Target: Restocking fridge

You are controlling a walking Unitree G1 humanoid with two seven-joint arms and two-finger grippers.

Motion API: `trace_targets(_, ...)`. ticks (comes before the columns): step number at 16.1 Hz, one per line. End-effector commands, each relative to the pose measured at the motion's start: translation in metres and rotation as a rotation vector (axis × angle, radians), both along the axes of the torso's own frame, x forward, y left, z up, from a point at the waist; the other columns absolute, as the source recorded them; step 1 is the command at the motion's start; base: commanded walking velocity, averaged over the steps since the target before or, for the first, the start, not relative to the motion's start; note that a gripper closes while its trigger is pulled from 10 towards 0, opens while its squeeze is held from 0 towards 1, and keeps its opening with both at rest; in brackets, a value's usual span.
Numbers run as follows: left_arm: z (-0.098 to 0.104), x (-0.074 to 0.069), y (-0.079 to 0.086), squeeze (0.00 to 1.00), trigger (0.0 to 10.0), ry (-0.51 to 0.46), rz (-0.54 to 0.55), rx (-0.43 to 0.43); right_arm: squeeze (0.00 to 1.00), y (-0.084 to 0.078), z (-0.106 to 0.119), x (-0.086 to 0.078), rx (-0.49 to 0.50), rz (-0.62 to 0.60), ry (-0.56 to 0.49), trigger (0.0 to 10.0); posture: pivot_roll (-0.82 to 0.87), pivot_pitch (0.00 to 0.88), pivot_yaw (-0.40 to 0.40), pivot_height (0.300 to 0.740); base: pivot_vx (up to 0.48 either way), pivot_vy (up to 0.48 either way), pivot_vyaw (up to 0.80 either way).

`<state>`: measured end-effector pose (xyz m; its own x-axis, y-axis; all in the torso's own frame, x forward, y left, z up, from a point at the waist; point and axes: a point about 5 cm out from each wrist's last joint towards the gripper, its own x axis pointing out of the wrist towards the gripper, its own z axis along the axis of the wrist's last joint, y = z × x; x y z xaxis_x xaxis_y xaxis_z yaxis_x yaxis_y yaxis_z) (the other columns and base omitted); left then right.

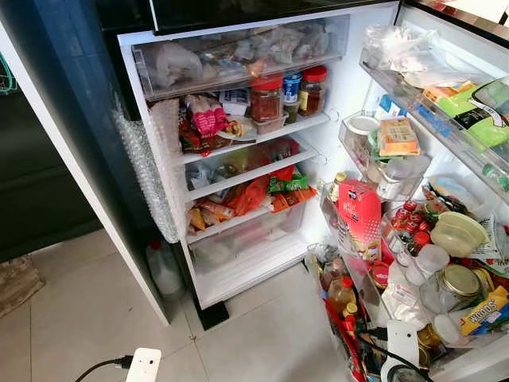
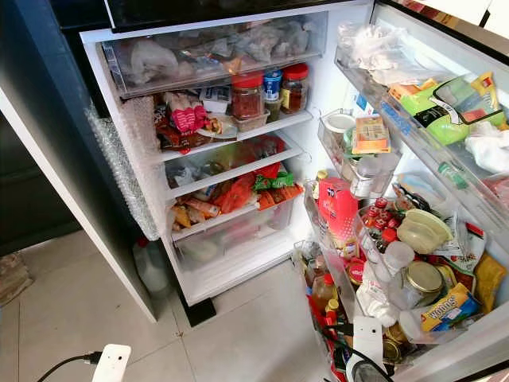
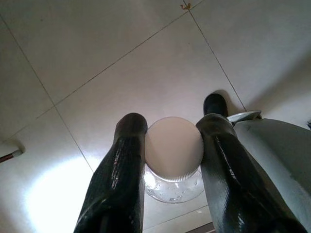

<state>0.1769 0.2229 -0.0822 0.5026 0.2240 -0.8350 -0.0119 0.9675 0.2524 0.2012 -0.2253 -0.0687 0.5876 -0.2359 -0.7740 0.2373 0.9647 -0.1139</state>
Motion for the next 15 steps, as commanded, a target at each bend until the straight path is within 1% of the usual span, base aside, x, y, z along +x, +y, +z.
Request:
trace_targets(1, -0.001, -0.002, 0.003, 0.0, 10.0, 0.014, -0.009, 0.011, 0.0, -0.003, 0.001, 0.001, -0.023, 0.001, 0.007, 10.0, 0.08, 0.0, -0.017, 0.74, 0.0, 0.0, 0.0)
trace_targets(2, -0.001, -0.002, 0.003, 0.0, 10.0, 0.014, -0.007, 0.011, 0.0, -0.003, 0.002, 0.002, -0.036, -0.003, 0.007, 10.0, 0.08, 0.0, -0.019, 0.74, 0.0, 0.0, 0.0)
trace_targets(3, -0.001, -0.002, 0.002, 0.0, 10.0, 0.013, -0.003, 0.012, 0.0, -0.005, 0.003, 0.002, -0.079, 0.004, 0.011, 10.0, 0.08, 0.0, -0.021, 0.74, 0.0, 0.0, 0.0)
trace_targets(4, -0.001, -0.002, 0.002, 0.0, 10.0, 0.013, -0.002, 0.012, 0.0, -0.006, 0.003, 0.002, -0.088, 0.001, 0.01, 10.0, 0.08, 0.0, -0.021, 0.74, 0.0, 0.0, 0.0)
trace_targets(5, -0.001, -0.002, 0.002, 0.0, 10.0, 0.012, -0.001, 0.012, 0.0, -0.008, 0.004, 0.002, -0.138, -0.018, 0.013, 10.0, 0.08, 0.0, -0.023, 0.74, 0.0, 0.0, 0.0)
trace_targets(6, -0.001, -0.002, 0.002, 0.0, 10.0, 0.011, -0.001, 0.011, 0.0, -0.009, 0.004, 0.001, -0.154, -0.037, 0.007, 10.0, 0.08, 0.0, -0.023, 0.74, 0.0, 0.0, 0.0)
trace_targets(8, -0.001, -0.002, 0.002, 0.0, 10.0, 0.011, -0.002, 0.009, 0.0, -0.012, 0.005, 0.001, -0.224, -0.041, 0.021, 10.0, 0.08, 0.0, -0.027, 0.74, 0.0, 0.0, 0.0)
trace_targets(9, -0.001, -0.002, 0.002, 0.0, 10.0, 0.01, -0.002, 0.008, 0.0, -0.012, 0.005, 0.001, -0.236, -0.056, 0.02, 10.0, 0.07, 0.0, -0.026, 0.74, 0.0, 0.0, 0.0)
trace_targets(10, -0.001, -0.002, 0.002, 0.0, 10.0, 0.01, -0.001, 0.007, 0.0, -0.057, 0.009, -0.021, -0.275, -0.087, 0.049, 10.0, 0.07, 0.0, -0.026, 0.74, 0.0, 0.0, 0.0)
trace_targets(11, -0.001, -0.002, 0.002, 0.0, 10.0, 0.01, -0.001, 0.006, 0.0, -0.088, 0.014, -0.038, -0.287, -0.11, 0.064, 10.0, 0.07, 0.0, -0.027, 0.74, 0.0, 0.0, 0.0)
trace_targets(12, -0.001, -0.002, 0.002, 0.0, 10.0, 0.01, 0.0, 0.006, 0.0, -0.09, 0.015, -0.039, -0.275, -0.117, 0.052, 10.0, 0.07, 0.0, -0.027, 0.74, 0.0, 0.0, 0.0)
trace_targets(13, -0.001, -0.002, 0.002, 0.0, 10.0, 0.01, 0.001, 0.006, 0.0, -0.084, 0.015, -0.033, -0.241, -0.113, 0.01, 10.0, 0.08, 0.0, -0.027, 0.74, 0.0, 0.0, 0.0)
trace_targets(15, -0.001, -0.002, 0.002, 0.0, 10.0, 0.009, 0.005, 0.006, 0.0, -0.064, 0.019, -0.012, -0.103, -0.112, -0.155, 10.0, 0.08, 0.0, -0.027, 0.74, 0.0, 0.0, 0.0)
